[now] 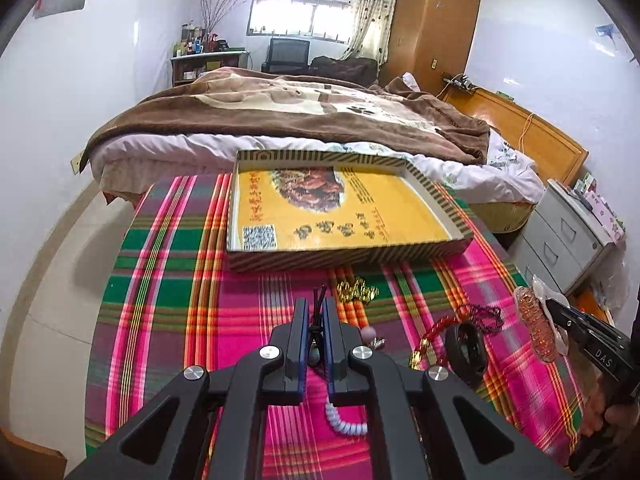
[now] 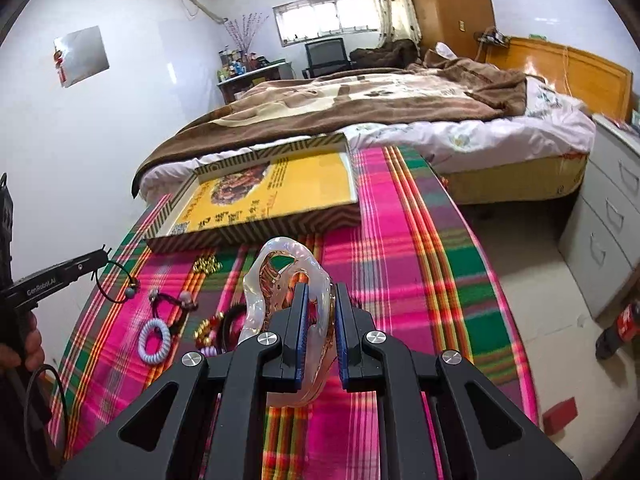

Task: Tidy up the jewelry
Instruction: 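Carry both items to the yellow tray while the left gripper releases the hair tie inside, then lower the clear claw clip into the tray and open the right gripper, then move the right gripper back to the cloth and grasp the black hair band, then grasp the light blue coil bracelet with the left gripper while the right holds the band, then carry both items into the yellow tray and open both grippers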

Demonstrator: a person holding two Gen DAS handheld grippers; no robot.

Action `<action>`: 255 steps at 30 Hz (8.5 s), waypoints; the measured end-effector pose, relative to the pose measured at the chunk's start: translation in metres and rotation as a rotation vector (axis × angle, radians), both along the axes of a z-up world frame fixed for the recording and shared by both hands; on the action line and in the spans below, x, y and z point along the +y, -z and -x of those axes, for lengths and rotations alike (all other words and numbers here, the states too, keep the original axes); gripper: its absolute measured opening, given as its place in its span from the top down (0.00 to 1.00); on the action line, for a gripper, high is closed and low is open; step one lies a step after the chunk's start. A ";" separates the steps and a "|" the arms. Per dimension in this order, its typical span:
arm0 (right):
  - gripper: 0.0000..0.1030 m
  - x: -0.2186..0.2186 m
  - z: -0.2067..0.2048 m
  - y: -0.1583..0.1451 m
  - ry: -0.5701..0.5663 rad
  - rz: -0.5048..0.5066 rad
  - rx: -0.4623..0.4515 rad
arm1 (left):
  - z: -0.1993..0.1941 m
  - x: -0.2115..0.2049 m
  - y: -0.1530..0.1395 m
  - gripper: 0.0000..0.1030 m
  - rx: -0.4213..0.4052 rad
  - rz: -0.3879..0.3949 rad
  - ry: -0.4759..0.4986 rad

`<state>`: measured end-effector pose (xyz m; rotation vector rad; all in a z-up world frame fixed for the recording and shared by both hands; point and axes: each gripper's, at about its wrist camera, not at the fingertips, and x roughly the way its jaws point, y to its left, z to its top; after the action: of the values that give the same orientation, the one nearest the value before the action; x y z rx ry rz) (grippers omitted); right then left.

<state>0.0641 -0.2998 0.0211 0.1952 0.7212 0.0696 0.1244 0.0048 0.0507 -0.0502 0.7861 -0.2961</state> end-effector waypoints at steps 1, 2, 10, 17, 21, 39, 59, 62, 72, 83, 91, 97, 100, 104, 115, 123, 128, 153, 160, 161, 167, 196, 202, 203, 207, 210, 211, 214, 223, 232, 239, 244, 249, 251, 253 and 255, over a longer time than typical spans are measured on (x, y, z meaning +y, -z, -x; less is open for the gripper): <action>0.88 0.000 -0.006 -0.004 -0.003 0.005 -0.007 | -0.004 0.000 -0.002 0.94 -0.002 0.004 0.001; 0.88 0.001 -0.010 -0.006 -0.006 0.008 -0.011 | -0.008 0.000 -0.003 0.94 -0.004 0.005 0.002; 0.88 0.004 -0.061 -0.022 -0.032 0.035 -0.025 | -0.046 -0.001 -0.015 0.94 -0.024 0.011 0.001; 0.88 0.007 -0.119 -0.014 -0.053 0.072 0.016 | -0.095 -0.005 -0.017 0.94 -0.018 0.018 0.000; 0.88 0.009 -0.146 -0.004 -0.059 0.099 0.039 | -0.126 -0.005 -0.008 0.94 0.002 0.017 -0.014; 0.88 0.019 -0.234 0.034 -0.062 0.185 0.154 | -0.208 -0.016 0.045 0.94 0.111 -0.062 -0.013; 0.82 0.022 -0.244 0.043 -0.049 0.205 0.175 | -0.208 -0.012 0.071 0.54 0.181 -0.100 -0.044; 0.68 0.023 -0.243 0.041 -0.058 0.192 0.172 | -0.206 -0.014 0.071 0.52 0.185 -0.108 -0.042; 0.54 0.025 -0.227 0.023 -0.066 0.148 0.124 | -0.184 -0.014 0.052 0.35 0.146 -0.092 -0.049; 0.54 0.031 -0.173 -0.009 -0.087 0.090 0.047 | -0.119 -0.009 0.019 0.29 0.074 -0.071 -0.052; 0.54 0.035 -0.121 -0.022 -0.095 0.061 0.004 | -0.063 -0.002 -0.001 0.27 0.025 -0.075 -0.066; 0.54 0.035 -0.086 -0.023 -0.101 0.060 -0.011 | -0.030 -0.002 -0.010 0.26 0.000 -0.066 -0.065; 0.54 0.034 -0.069 -0.022 -0.103 0.058 -0.013 | -0.015 -0.002 -0.010 0.25 0.002 -0.061 -0.062; 0.54 0.030 -0.047 -0.016 -0.109 0.035 -0.004 | 0.007 0.005 -0.005 0.24 0.002 -0.021 -0.047; 0.54 0.045 -0.004 0.037 -0.166 0.065 0.121 | 0.054 0.039 0.031 0.20 0.059 0.085 -0.084; 0.54 0.078 -0.010 0.046 -0.243 0.105 0.121 | 0.067 0.042 0.053 0.20 0.107 0.078 -0.081; 0.54 0.096 -0.018 0.051 -0.273 0.149 0.122 | 0.070 0.041 0.062 0.20 0.130 0.076 -0.077; 0.89 0.070 -0.008 0.041 -0.195 0.093 0.062 | 0.038 0.011 0.077 0.20 0.193 0.042 -0.039; 0.89 0.056 0.000 0.032 -0.171 0.103 0.035 | 0.024 -0.009 0.083 0.20 0.203 -0.045 -0.027; 0.89 0.054 0.001 0.031 -0.168 0.101 0.031 | 0.022 -0.011 0.084 0.20 0.202 -0.063 -0.026; 0.89 0.045 0.005 0.027 -0.158 0.095 0.014 | 0.017 -0.022 0.087 0.23 0.189 -0.148 -0.024; 0.89 0.039 0.010 0.025 -0.141 0.093 0.007 | 0.032 -0.035 0.069 0.90 0.138 -0.152 0.037; 0.89 0.036 0.012 0.013 -0.128 0.100 -0.018 | 0.039 -0.033 0.044 0.90 0.085 -0.119 0.042; 0.89 0.035 0.011 0.012 -0.125 0.101 -0.021 | 0.040 -0.033 0.040 0.90 0.079 -0.114 0.043; 0.89 0.034 0.010 0.004 -0.119 0.105 -0.036 | 0.039 -0.032 0.028 0.90 0.055 -0.099 0.040; 0.89 0.036 0.008 -0.002 -0.123 0.114 -0.050 | 0.037 -0.029 0.022 0.90 0.050 -0.084 0.036; 0.89 0.036 0.007 -0.005 -0.125 0.118 -0.056 | 0.035 -0.028 0.019 0.90 0.043 -0.080 0.036; 0.89 0.039 0.002 -0.012 -0.132 0.128 -0.071 | 0.030 -0.025 0.011 0.90 0.029 -0.058 0.033; 0.89 0.045 -0.039 -0.031 -0.156 0.159 -0.096 | -0.005 -0.009 -0.005 0.90 0.005 -0.007 -0.006; 0.89 0.063 -0.105 -0.037 -0.219 0.192 -0.081 | -0.054 -0.010 -0.004 0.90 0.012 0.018 -0.019; 0.89 0.081 -0.165 -0.018 -0.274 0.208 -0.028 | -0.095 -0.009 0.009 0.90 0.039 0.034 -0.054; 0.89 0.097 -0.197 -0.002 -0.315 0.233 0.010 | -0.121 -0.006 0.027 0.90 0.078 0.033 -0.065; 0.89 0.111 -0.224 0.018 -0.338 0.264 0.063 | -0.139 -0.005 0.047 0.90 0.123 0.042 -0.069; 0.89 0.115 -0.232 0.025 -0.343 0.276 0.081 | -0.145 -0.005 0.056 0.90 0.145 0.040 -0.068; 0.89 0.119 -0.238 0.031 -0.352 0.290 0.097 | -0.150 -0.007 0.064 0.90 0.165 0.033 -0.062; 0.89 0.122 -0.241 0.035 -0.360 0.300 0.105 | -0.153 -0.008 0.068 0.90 0.173 0.032 -0.057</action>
<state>0.3056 -0.1781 -0.0143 -0.2210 0.8554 0.2940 0.2773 -0.0030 -0.0173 -0.1298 0.9498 -0.2527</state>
